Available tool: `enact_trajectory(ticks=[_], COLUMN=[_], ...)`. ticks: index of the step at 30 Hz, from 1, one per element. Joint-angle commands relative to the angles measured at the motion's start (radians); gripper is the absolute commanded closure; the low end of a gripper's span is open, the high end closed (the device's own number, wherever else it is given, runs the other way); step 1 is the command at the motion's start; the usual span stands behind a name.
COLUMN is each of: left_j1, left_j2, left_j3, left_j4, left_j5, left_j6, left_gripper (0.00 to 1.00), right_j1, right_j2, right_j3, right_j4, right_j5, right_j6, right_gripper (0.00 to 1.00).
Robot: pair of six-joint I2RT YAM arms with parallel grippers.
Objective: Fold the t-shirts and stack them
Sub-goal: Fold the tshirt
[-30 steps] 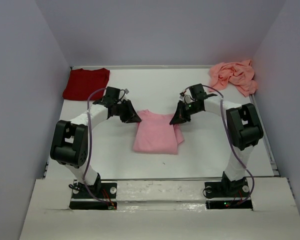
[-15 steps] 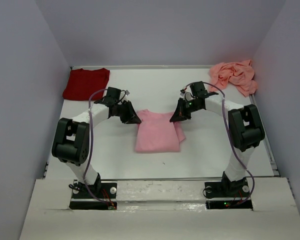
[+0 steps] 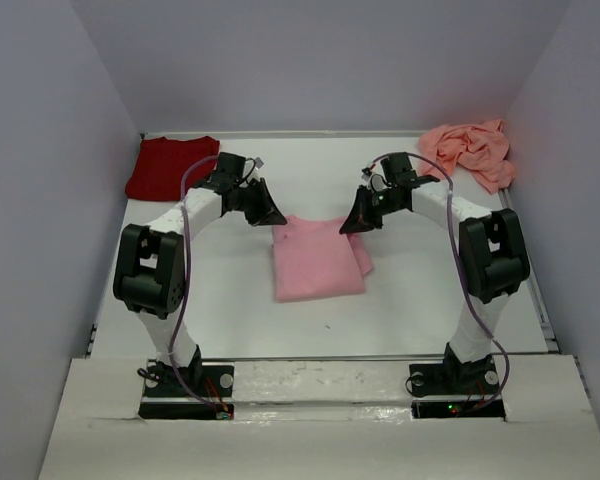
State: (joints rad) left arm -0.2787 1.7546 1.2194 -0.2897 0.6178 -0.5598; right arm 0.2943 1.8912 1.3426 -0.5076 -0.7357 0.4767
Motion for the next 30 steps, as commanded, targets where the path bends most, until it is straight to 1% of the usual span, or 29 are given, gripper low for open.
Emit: enact_trajectory(ticks=[1, 5, 8, 9, 10, 12, 13, 14, 15, 20, 24, 26, 27, 30], left_j1=[0.015, 0.030, 0.033, 0.033, 0.035, 0.036, 0.038, 0.036, 0.036, 0.036, 0.032, 0.029, 0.029, 0.021], left_j2=[0.051, 0.123, 0.166, 0.166, 0.160, 0.131, 0.120, 0.099, 0.085, -0.035, -0.079, -0.095, -0.101, -0.092], left_j3=[0.127, 0.189, 0.218, 0.215, 0.206, 0.161, 0.143, 0.122, 0.079, -0.079, -0.150, -0.172, -0.184, -0.189], left_j4=[-0.028, -0.028, -0.043, -0.048, -0.048, -0.043, -0.040, -0.040, -0.026, 0.035, 0.052, 0.063, 0.069, 0.084], left_j5=[0.020, 0.033, 0.054, 0.056, 0.056, 0.054, 0.054, 0.056, 0.062, 0.086, 0.097, 0.096, 0.097, 0.091], left_j6=[0.031, 0.038, 0.046, 0.049, 0.049, 0.049, 0.049, 0.044, 0.043, -0.008, -0.026, -0.031, -0.040, -0.048], left_gripper=[1.00, 1.00, 1.00, 0.93, 0.89, 0.75, 0.63, 0.47, 0.45, 0.45, 0.45, 0.48, 0.52, 0.54], right_j1=[-0.024, -0.060, -0.070, -0.070, -0.070, -0.070, -0.070, -0.070, -0.070, -0.070, -0.070, -0.070, -0.070, -0.070], right_j2=[-0.018, 0.023, 0.063, 0.074, 0.077, 0.085, 0.088, 0.089, 0.091, 0.094, 0.097, 0.097, 0.097, 0.095], right_j3=[0.078, 0.118, 0.145, 0.158, 0.159, 0.161, 0.161, 0.159, 0.156, 0.153, 0.153, 0.151, 0.148, 0.142], right_j4=[-0.017, -0.025, -0.031, -0.032, -0.034, -0.034, -0.035, -0.034, -0.032, -0.034, -0.032, -0.032, -0.032, -0.032], right_j5=[0.022, 0.024, -0.008, -0.010, -0.010, -0.013, -0.014, -0.017, -0.019, -0.019, -0.022, -0.024, -0.024, -0.024], right_j6=[-0.024, -0.042, -0.044, -0.046, -0.047, -0.044, -0.044, -0.044, -0.047, -0.049, -0.052, -0.053, -0.053, -0.058], right_gripper=[1.00, 1.00, 1.00, 1.00, 1.00, 1.00, 1.00, 1.00, 1.00, 1.00, 1.00, 1.00, 1.00, 1.00])
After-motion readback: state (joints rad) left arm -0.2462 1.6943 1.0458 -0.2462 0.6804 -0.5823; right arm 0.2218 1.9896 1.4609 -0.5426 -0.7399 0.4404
